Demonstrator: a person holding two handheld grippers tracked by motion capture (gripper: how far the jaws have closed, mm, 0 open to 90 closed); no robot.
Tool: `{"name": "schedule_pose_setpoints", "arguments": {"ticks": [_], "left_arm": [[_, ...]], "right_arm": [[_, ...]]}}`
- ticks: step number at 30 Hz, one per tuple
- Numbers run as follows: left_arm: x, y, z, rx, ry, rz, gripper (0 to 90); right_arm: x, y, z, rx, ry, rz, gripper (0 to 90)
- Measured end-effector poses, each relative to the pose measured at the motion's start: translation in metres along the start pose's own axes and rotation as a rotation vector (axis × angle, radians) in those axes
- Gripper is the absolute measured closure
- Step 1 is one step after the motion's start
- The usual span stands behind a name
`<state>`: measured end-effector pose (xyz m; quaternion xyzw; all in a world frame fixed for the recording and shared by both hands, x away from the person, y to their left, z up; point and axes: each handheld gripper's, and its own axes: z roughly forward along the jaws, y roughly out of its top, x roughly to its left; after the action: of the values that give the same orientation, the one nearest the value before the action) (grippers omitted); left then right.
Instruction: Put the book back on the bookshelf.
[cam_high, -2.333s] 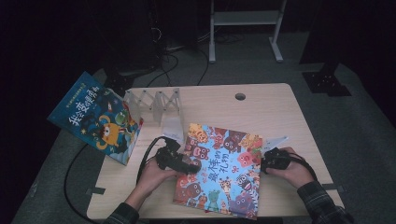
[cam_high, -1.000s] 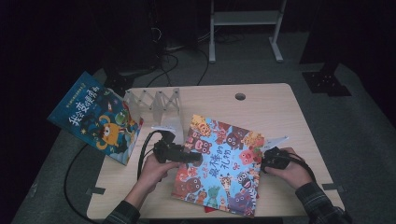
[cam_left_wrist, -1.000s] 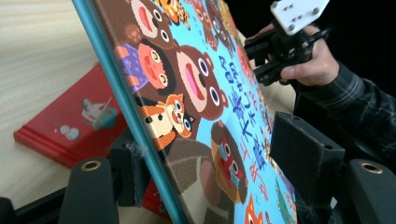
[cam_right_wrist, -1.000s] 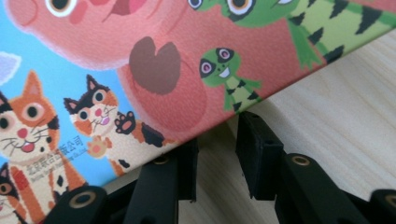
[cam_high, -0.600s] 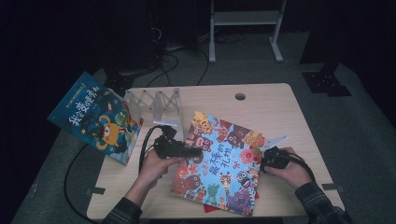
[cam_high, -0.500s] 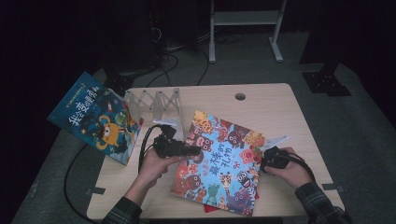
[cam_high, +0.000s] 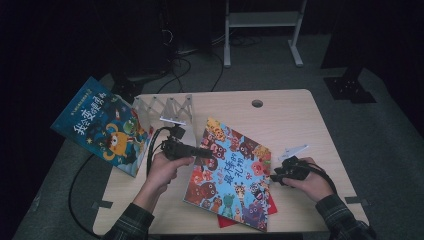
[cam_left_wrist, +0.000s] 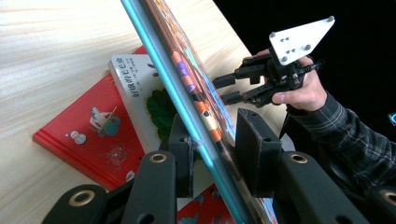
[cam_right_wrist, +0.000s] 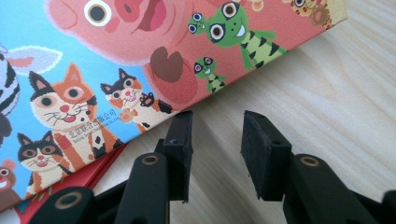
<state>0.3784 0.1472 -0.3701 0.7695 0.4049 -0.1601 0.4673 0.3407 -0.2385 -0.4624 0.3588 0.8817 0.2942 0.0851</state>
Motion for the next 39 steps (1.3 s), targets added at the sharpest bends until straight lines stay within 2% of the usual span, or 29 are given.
{"name": "schedule_pose_setpoints", "arguments": {"ticks": [6,13,17,26,32,39], "left_arm": [[-0.005,0.009,-0.004,0.011,0.006,-0.013,69.9],[-0.014,0.026,-0.005,0.017,0.007,-0.007,73.2],[-0.022,0.037,-0.003,0.046,0.017,0.01,74.1],[-0.033,0.057,-0.003,0.039,-0.033,0.014,79.2],[-0.038,0.065,-0.002,0.058,-0.019,0.013,79.7],[-0.049,0.075,-0.008,0.082,-0.001,0.04,80.4]], "right_arm": [[0.0,0.0,0.001,-0.012,0.017,0.008,58.1],[0.0,0.001,0.003,-0.02,0.026,0.003,56.8],[0.0,0.001,0.002,-0.02,0.029,0.007,56.7],[-0.003,-0.001,-0.004,-0.054,0.038,0.014,56.0],[-0.006,-0.004,-0.008,-0.066,0.037,0.023,55.7],[-0.014,-0.009,-0.012,-0.077,0.029,0.044,55.8]]}}
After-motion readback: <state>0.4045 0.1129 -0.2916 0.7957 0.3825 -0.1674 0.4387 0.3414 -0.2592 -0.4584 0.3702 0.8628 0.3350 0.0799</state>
